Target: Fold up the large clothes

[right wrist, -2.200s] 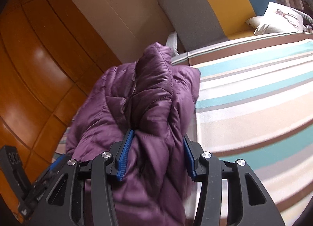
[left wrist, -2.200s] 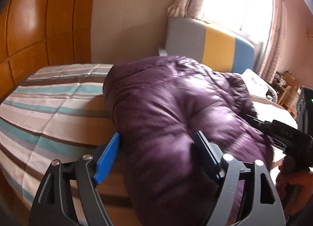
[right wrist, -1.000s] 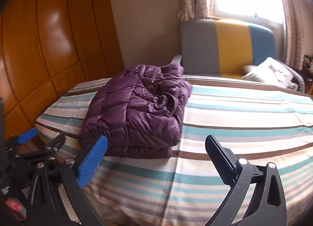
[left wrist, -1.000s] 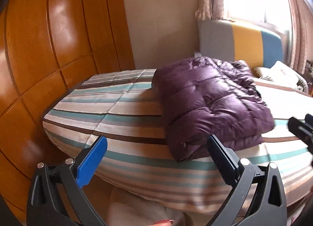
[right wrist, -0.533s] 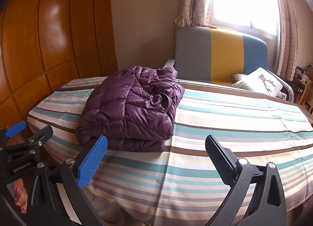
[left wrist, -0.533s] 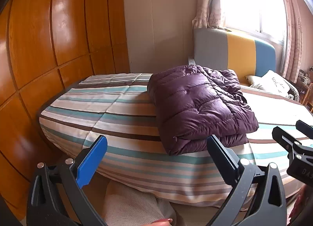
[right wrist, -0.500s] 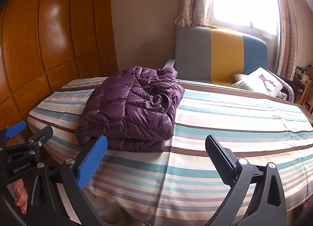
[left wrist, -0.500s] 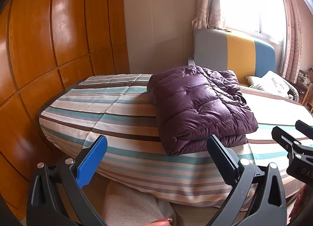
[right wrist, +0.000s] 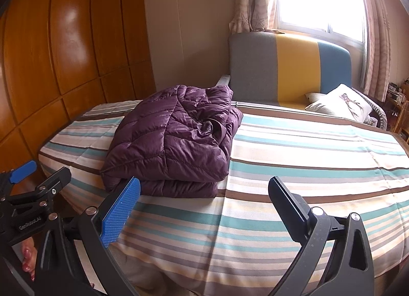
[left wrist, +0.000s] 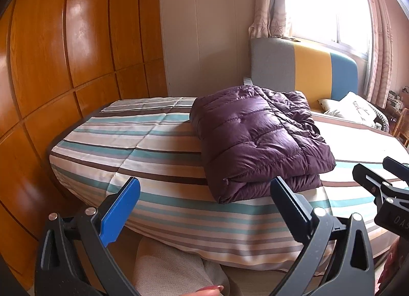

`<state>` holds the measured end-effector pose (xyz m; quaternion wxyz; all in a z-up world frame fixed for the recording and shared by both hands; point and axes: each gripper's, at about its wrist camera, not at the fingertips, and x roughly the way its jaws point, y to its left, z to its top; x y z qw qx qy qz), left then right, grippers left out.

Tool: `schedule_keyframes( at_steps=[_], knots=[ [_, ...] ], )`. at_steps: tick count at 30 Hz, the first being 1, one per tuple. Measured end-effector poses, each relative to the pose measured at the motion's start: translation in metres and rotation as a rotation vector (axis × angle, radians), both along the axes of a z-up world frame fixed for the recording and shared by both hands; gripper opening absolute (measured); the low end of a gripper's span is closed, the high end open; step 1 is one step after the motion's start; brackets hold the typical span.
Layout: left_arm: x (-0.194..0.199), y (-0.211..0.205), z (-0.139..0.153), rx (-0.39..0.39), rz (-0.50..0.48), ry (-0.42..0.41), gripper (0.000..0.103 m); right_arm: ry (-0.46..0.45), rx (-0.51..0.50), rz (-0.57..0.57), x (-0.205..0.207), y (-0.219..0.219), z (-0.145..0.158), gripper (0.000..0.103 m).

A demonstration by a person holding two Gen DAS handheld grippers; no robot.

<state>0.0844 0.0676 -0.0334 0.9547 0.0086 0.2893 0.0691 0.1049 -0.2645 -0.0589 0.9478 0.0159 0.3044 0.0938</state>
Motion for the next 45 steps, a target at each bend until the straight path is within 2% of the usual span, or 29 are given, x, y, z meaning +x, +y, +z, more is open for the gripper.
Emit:
schedule_keyframes(
  at_steps=[45],
  knots=[
    [0.0025, 0.0007, -0.0082, -0.012, 0.004, 0.022, 0.101, 0.015, 0.008, 0.005, 0.001, 0.003, -0.0032, 0.1]
  ],
)
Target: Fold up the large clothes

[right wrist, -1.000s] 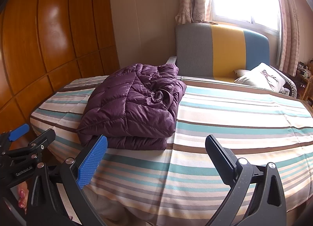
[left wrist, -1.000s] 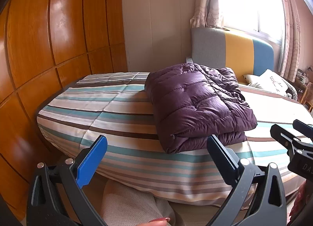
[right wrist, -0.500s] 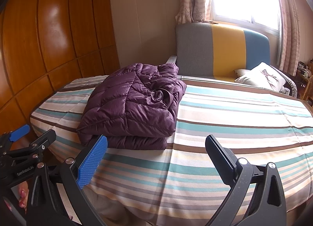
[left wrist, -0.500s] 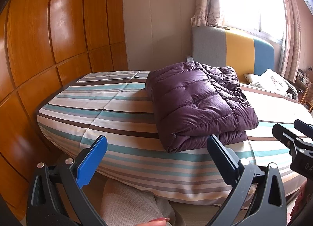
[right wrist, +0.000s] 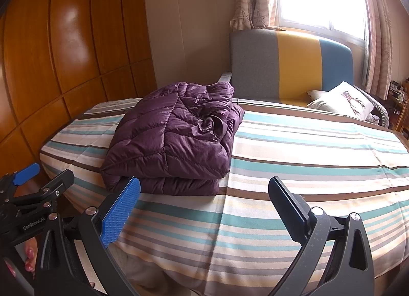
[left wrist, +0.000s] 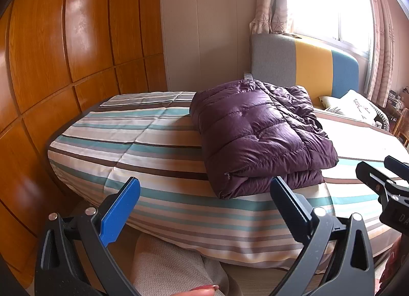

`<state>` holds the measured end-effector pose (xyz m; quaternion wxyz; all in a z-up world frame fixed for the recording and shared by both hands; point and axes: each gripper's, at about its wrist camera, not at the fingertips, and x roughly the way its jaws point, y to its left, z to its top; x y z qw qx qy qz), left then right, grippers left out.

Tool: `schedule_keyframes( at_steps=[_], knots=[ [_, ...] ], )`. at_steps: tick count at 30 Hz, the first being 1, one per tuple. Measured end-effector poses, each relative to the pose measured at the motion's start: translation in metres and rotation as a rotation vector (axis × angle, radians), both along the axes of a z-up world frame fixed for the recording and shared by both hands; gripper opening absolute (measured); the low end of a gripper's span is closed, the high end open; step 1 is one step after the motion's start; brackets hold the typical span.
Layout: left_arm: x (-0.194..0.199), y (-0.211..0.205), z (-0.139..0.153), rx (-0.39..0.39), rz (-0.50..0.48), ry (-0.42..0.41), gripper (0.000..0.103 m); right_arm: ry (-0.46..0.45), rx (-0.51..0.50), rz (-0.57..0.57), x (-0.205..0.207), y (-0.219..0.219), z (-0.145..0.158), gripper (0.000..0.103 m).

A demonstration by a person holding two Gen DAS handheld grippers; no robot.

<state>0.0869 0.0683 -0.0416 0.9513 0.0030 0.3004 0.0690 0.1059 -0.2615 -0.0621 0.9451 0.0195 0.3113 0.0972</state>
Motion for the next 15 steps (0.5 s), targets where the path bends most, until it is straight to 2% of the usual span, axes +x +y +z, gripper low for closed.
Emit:
schedule_keyframes(
  at_steps=[15],
  knots=[
    [-0.0034, -0.0012, 0.0024, -0.006, -0.007, -0.005, 0.101, -0.001, -0.006, -0.001, 0.001, 0.0029, -0.0007, 0.1]
  ],
)
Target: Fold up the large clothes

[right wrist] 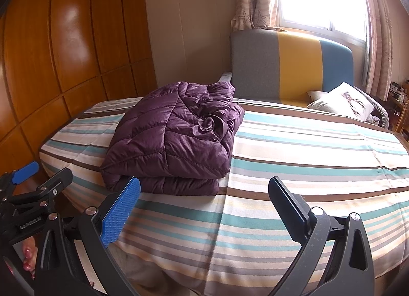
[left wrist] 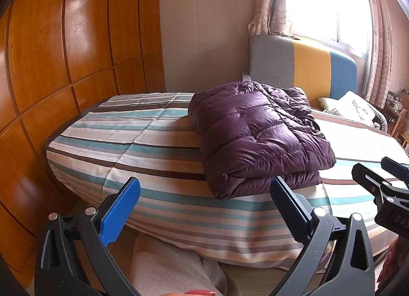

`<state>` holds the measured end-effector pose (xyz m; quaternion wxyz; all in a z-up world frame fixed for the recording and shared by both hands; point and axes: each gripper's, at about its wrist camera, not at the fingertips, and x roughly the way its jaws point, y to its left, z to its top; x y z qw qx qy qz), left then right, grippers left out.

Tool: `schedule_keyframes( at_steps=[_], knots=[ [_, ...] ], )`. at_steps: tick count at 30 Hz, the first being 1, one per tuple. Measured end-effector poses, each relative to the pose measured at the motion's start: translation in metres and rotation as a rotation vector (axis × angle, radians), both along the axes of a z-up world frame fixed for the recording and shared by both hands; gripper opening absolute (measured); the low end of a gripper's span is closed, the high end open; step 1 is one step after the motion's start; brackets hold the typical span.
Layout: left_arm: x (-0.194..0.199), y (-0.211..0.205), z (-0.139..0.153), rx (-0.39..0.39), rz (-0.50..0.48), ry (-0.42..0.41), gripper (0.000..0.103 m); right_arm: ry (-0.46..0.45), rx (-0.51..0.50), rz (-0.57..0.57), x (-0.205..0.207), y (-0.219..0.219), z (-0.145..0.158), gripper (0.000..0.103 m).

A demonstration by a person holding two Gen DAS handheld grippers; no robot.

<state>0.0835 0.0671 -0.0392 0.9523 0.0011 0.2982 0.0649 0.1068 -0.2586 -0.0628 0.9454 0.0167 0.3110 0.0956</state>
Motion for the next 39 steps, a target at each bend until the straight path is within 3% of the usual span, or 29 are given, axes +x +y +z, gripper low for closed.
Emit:
schedule_keyframes(
  at_steps=[39],
  knots=[
    [0.0021, 0.0009, -0.0018, -0.011, -0.014, 0.009, 0.101, 0.015, 0.007, -0.002, -0.0003, -0.0042, -0.0009, 0.1]
  ],
)
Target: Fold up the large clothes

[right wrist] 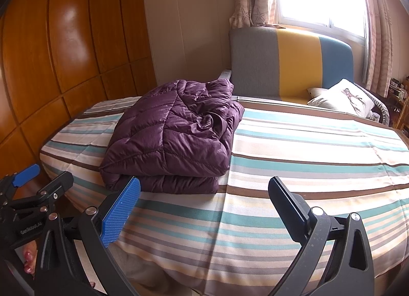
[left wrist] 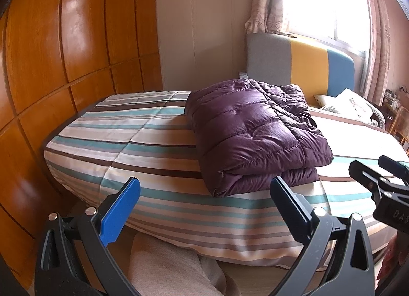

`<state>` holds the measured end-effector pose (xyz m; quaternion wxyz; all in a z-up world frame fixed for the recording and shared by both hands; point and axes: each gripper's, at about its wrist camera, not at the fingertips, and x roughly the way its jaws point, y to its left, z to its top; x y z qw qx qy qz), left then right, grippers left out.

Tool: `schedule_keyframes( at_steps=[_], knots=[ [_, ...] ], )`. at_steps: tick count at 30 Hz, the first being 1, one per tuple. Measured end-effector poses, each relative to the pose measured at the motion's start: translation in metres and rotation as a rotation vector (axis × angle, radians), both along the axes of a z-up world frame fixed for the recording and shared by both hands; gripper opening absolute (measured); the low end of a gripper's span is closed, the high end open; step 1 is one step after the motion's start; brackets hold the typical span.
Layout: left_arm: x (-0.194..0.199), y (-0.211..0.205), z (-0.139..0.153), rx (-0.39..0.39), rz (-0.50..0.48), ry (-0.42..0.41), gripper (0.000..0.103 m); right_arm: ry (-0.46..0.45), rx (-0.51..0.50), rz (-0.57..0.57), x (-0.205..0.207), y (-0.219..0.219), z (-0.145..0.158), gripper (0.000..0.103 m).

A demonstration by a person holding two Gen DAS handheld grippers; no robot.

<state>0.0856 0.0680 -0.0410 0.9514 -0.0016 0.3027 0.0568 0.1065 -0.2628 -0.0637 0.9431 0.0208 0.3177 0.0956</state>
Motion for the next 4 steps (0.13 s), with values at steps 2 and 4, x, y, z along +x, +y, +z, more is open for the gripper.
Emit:
schedule_keyframes(
  at_steps=[2, 4],
  knots=[
    [0.0009, 0.003, -0.0008, -0.016, 0.007, 0.004, 0.101, 0.003, 0.003, -0.001, 0.0, -0.0009, -0.0004, 0.1],
    [0.0028, 0.0052, -0.0023, -0.024, 0.013, 0.014, 0.101, 0.011, 0.007, -0.003, 0.0011, -0.002, -0.0016, 0.1]
  ],
)
